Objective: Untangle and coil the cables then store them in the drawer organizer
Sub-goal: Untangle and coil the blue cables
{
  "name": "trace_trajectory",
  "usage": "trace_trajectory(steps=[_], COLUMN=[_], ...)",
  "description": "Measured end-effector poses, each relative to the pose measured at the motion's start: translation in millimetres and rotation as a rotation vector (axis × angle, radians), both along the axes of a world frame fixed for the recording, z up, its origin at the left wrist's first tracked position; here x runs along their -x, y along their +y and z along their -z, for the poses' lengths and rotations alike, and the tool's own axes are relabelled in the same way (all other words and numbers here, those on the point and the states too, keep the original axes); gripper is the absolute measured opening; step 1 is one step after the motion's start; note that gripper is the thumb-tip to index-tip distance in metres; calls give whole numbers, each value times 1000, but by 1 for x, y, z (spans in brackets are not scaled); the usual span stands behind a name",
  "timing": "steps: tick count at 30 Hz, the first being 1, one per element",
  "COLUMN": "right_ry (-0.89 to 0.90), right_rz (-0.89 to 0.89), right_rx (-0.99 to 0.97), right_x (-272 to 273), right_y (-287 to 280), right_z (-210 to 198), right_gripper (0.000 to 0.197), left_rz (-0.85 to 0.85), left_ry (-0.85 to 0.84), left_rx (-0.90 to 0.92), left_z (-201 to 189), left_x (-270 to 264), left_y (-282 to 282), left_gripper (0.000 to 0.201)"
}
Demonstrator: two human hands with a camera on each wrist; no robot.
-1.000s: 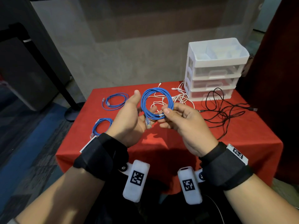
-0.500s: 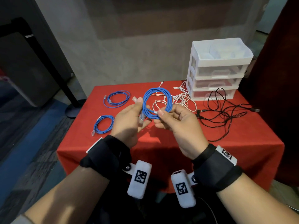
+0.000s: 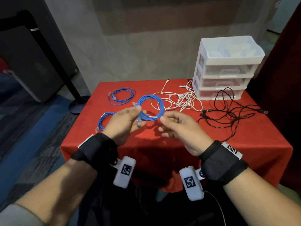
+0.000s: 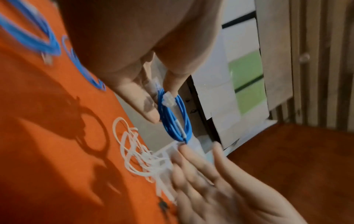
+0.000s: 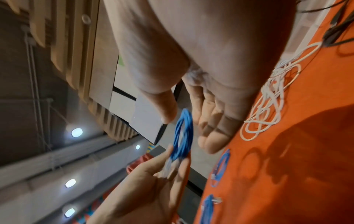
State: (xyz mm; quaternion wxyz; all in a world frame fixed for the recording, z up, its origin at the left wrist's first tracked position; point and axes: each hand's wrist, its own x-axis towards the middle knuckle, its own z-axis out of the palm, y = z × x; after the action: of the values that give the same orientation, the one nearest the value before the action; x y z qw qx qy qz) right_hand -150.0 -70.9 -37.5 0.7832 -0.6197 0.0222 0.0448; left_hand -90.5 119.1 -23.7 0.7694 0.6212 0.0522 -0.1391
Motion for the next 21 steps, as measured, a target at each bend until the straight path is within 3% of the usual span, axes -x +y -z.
trace_trajectory(steps=[3, 7, 10, 14, 19, 21], right_ry=[71, 122, 164, 189, 171, 168], right_rz=[14, 82, 115, 117, 136, 132], right_rx=[180, 371, 408, 436, 477, 489], right_x=[-4, -15, -20, -20, -23, -24], right_y=[-17, -40, -48, -49, -50, -51], right_z=[13, 32, 43, 56, 66, 67], right_gripper=[17, 8, 10, 13, 14, 15], left_rz=[-76, -169, -191, -168, -106, -78], left_ry=[-28, -20, 18, 180, 137, 105], left_rx=[-228, -430, -548, -538, -843, -935], left_z=[9, 17, 19, 23, 39, 41], left_x=[-26, -55, -67, -74, -77, -80], left_y=[29, 67, 86, 103, 124, 124], left_gripper=[2, 9, 8, 17, 17, 30])
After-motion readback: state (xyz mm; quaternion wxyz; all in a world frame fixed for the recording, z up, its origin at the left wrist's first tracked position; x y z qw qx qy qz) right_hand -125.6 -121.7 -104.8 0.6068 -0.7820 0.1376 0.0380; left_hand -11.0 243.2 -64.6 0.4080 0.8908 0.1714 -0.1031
